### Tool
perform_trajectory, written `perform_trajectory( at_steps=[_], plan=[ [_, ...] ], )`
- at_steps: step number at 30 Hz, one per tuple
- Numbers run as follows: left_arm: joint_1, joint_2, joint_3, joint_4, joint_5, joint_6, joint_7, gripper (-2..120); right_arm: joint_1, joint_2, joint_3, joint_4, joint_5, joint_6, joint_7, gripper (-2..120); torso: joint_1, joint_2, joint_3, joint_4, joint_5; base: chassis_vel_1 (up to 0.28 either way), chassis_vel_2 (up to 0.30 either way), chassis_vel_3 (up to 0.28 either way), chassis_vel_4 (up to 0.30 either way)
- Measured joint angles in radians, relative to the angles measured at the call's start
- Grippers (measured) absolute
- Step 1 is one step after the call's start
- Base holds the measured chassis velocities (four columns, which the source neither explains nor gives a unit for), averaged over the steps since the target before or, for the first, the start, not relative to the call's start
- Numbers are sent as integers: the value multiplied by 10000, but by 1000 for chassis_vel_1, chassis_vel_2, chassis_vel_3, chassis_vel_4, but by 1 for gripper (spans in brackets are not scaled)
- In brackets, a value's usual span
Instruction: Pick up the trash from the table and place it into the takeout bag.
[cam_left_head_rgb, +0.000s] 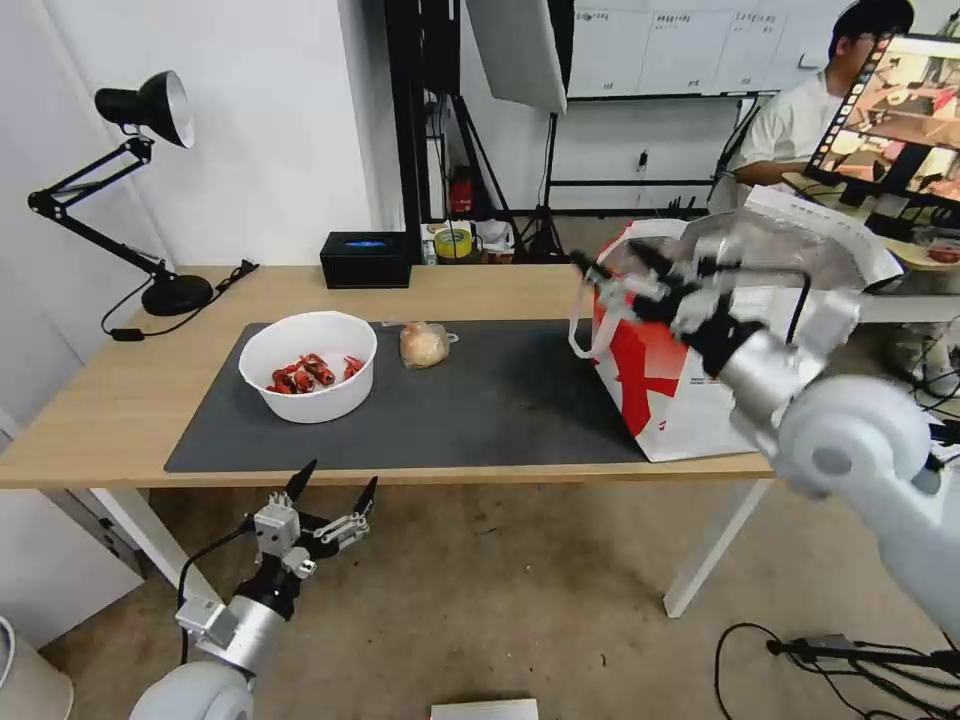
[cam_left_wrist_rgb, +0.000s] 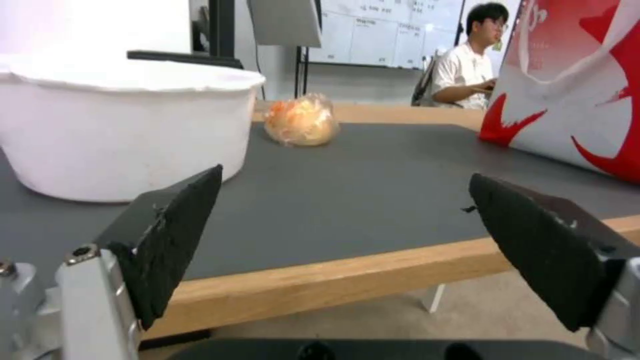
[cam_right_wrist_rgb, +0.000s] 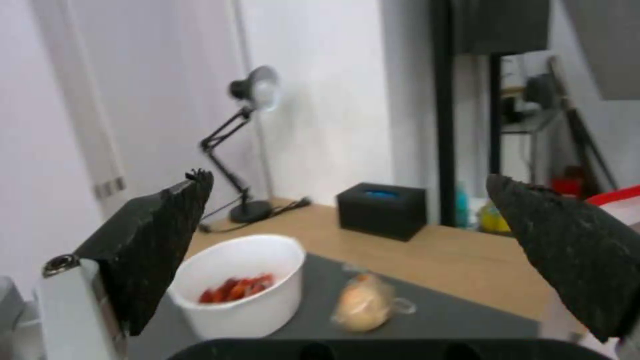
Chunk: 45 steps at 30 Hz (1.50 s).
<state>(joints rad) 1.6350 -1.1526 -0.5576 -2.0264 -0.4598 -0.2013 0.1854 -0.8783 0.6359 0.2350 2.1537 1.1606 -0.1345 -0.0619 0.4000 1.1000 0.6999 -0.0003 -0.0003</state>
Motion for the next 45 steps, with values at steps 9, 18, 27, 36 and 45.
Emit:
perform_trajectory(
  at_steps=[9,18,27,36,45],
  plan=[
    [436,-303,-396,-86,9,-206,144,100,-2016,789,3,-81,-1599,632,-871,100,0,0,0,4,3,0,0,0,0],
    [475,-329,-442,75,10,-319,262,100,-4910,2237,172,-452,-4289,1739,-993,100,0,0,0,2,3,0,0,0,0],
    [597,-304,-583,151,9,-397,397,100,-6347,3184,106,-613,-5925,2153,-91,100,-1,1,-1,3,2,0,0,0,0],
    [766,-322,-661,175,11,-443,490,100,-7004,3603,55,-579,-6665,2188,827,100,0,1,0,3,3,0,0,0,0],
    [877,-331,-728,174,18,-497,522,100,-7076,3622,50,-540,-6719,2189,993,100,0,-1,1,3,2,0,0,0,0]
  ],
)
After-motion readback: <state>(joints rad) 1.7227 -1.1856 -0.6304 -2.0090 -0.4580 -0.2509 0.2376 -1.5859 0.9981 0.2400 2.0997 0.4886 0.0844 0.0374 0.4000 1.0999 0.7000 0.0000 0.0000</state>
